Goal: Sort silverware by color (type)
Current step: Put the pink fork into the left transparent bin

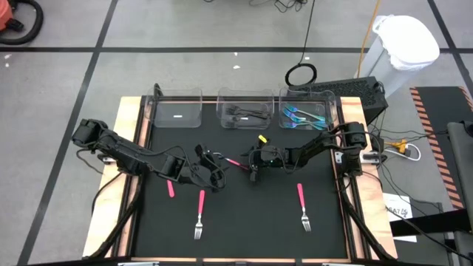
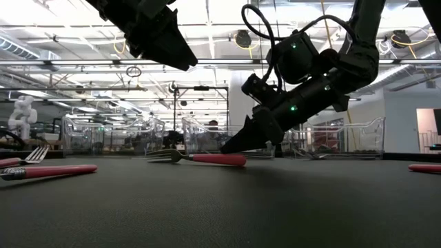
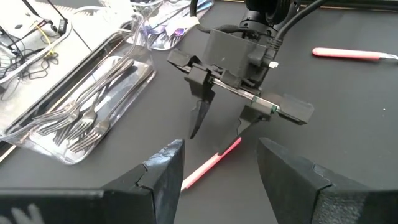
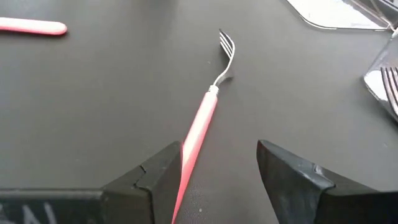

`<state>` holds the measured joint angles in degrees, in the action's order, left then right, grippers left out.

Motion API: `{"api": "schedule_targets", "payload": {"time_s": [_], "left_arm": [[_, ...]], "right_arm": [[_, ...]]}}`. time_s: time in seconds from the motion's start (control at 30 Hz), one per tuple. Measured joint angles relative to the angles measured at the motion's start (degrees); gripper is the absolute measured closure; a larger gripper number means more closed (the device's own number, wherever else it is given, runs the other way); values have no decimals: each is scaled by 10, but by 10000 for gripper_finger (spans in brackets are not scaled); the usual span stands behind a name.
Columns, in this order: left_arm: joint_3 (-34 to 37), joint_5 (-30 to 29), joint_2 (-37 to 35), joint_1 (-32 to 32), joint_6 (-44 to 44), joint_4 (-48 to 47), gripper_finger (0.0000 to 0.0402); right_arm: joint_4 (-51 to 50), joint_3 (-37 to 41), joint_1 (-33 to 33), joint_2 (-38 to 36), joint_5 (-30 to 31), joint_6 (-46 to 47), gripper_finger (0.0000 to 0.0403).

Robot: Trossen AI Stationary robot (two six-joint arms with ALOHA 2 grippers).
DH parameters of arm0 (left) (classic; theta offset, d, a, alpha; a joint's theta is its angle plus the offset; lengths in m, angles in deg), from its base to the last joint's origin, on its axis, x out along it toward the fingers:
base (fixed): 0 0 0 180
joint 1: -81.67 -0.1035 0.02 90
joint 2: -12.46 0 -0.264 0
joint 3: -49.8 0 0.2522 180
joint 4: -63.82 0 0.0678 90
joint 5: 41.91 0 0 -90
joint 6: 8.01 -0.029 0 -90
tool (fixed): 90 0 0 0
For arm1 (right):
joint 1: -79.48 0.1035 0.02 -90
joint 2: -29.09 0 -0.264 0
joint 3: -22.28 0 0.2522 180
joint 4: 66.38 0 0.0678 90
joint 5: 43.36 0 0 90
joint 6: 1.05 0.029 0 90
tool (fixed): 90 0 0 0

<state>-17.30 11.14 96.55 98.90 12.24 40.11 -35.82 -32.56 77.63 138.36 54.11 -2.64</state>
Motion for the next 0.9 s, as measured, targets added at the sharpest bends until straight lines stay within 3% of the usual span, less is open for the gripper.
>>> {"api": "schedule_targets", "payload": {"time_s": [0.9], "left_arm": [[0, 0, 0, 0, -1, 0, 199]], "right_arm": [[1, 0, 27, 0, 32, 14, 202]]}}
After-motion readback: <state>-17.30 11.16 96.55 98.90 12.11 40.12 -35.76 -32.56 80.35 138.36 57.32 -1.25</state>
